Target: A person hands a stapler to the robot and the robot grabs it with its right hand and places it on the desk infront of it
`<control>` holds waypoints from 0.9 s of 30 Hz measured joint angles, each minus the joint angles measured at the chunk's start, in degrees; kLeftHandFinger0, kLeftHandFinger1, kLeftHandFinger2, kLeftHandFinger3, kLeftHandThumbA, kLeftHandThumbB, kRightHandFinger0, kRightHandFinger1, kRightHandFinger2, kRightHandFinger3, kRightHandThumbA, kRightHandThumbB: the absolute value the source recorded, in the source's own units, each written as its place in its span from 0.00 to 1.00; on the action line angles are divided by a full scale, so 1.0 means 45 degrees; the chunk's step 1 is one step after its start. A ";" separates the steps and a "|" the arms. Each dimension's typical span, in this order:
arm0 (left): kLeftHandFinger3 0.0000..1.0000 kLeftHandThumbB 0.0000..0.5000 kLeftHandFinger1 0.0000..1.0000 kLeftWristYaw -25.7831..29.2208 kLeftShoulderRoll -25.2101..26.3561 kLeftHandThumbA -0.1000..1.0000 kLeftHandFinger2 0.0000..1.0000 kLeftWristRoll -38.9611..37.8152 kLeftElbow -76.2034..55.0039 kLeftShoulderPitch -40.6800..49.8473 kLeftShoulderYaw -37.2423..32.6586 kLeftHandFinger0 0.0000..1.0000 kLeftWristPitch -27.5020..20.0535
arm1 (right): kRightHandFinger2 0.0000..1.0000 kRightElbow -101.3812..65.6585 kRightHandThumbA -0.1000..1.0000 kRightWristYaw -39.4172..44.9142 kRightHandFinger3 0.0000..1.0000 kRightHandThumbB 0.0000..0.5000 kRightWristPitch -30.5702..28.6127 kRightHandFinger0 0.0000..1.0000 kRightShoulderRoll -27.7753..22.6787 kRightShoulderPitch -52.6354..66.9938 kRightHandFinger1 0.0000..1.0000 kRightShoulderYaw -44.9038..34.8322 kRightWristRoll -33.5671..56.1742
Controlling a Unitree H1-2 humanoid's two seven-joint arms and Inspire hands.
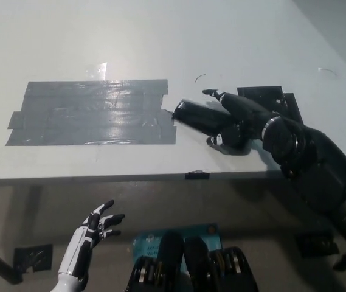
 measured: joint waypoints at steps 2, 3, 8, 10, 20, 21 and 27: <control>0.87 0.82 0.80 -0.0002 0.0000 1.00 0.74 0.0006 0.0000 -0.0022 -0.0003 0.75 0.0000 | 1.00 -0.0075 0.94 0.0017 1.00 1.00 -0.0019 1.00 -0.0029 0.0050 1.00 -0.0046 -0.0039; 0.87 0.82 0.80 -0.0005 0.0000 1.00 0.74 0.0006 -0.0001 -0.0040 -0.0003 0.75 0.0002 | 1.00 -0.0166 0.94 0.0028 1.00 1.00 -0.0051 1.00 -0.0052 0.0108 1.00 -0.0138 -0.0063; 0.87 0.83 0.79 -0.0012 0.0000 1.00 0.73 0.0035 -0.0002 -0.0049 -0.0004 0.74 0.0004 | 1.00 -0.0501 0.99 0.0110 1.00 1.00 -0.0133 1.00 -0.0094 0.0215 1.00 -0.0577 -0.0076; 0.86 0.80 0.79 -0.0015 0.0000 1.00 0.73 0.0052 -0.0002 -0.0049 -0.0005 0.74 0.0004 | 1.00 -0.0689 1.00 0.0112 1.00 1.00 -0.0253 1.00 -0.0119 0.0214 1.00 -0.0958 -0.0045; 0.85 0.82 0.78 -0.0029 0.0006 1.00 0.72 0.0077 0.0000 -0.0217 0.0004 0.73 0.0011 | 1.00 -0.4246 1.00 0.0181 1.00 1.00 -0.0165 1.00 -0.0392 -0.0151 1.00 -0.3849 0.0846; 0.86 0.85 0.80 -0.0029 0.0008 1.00 0.74 0.0077 0.0000 -0.0240 0.0004 0.74 0.0012 | 1.00 -0.4498 1.00 0.0193 1.00 1.00 -0.0118 1.00 -0.0406 -0.0226 1.00 -0.4011 0.0930; 0.95 0.97 0.92 -0.0028 0.0001 1.00 0.90 0.0076 0.0033 -0.0320 0.0005 0.84 0.0022 | 1.00 -0.7293 1.00 0.0369 1.00 0.98 0.0517 1.00 -0.0491 -0.0450 1.00 -0.5241 0.1545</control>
